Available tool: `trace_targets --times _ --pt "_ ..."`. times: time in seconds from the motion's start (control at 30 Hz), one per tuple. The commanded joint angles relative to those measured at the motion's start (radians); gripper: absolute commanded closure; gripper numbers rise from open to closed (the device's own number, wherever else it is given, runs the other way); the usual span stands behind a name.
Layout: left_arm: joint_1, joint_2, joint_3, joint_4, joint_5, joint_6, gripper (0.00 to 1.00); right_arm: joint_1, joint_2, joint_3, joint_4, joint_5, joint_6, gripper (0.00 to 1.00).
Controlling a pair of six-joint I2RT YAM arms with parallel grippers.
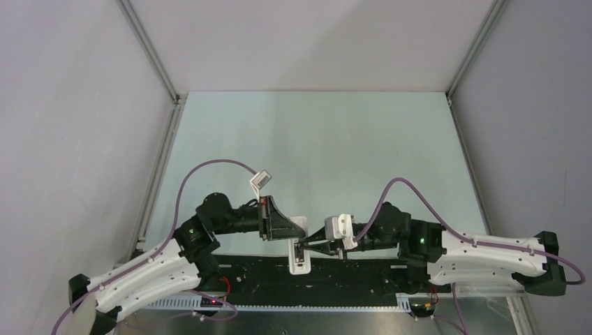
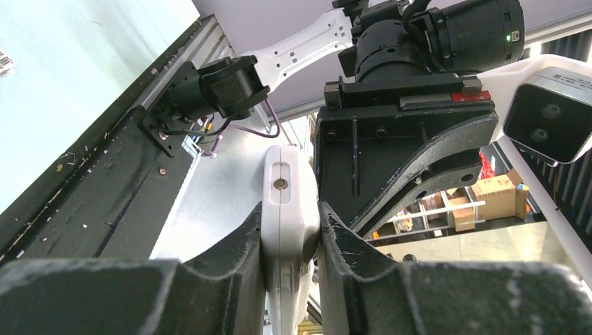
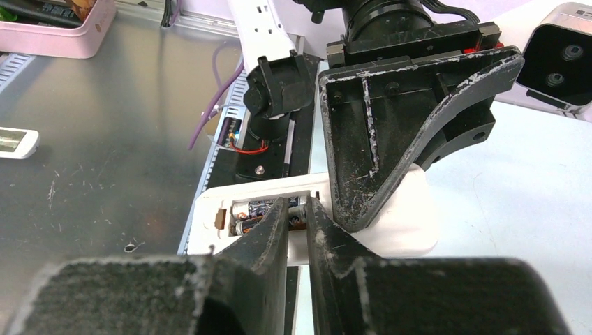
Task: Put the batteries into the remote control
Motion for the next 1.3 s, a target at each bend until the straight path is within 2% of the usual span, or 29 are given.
trace_targets --times 0.0,0.27,0.73,1.27 --pt "-0.005 -0.018 0.029 0.086 0.000 -0.028 1.00 0.012 -0.002 -0.003 -0.087 0.001 0.005 0.83" --pt "-0.005 -0.033 0.028 0.085 -0.011 -0.034 1.00 0.050 0.030 0.003 -0.104 0.055 0.001 0.85" --pt "-0.004 -0.054 0.029 0.086 -0.030 -0.037 1.00 0.134 0.106 0.068 -0.288 0.238 -0.021 0.90" --pt "-0.004 -0.057 0.038 0.086 -0.034 -0.049 1.00 0.186 0.151 0.068 -0.342 0.403 -0.015 0.90"
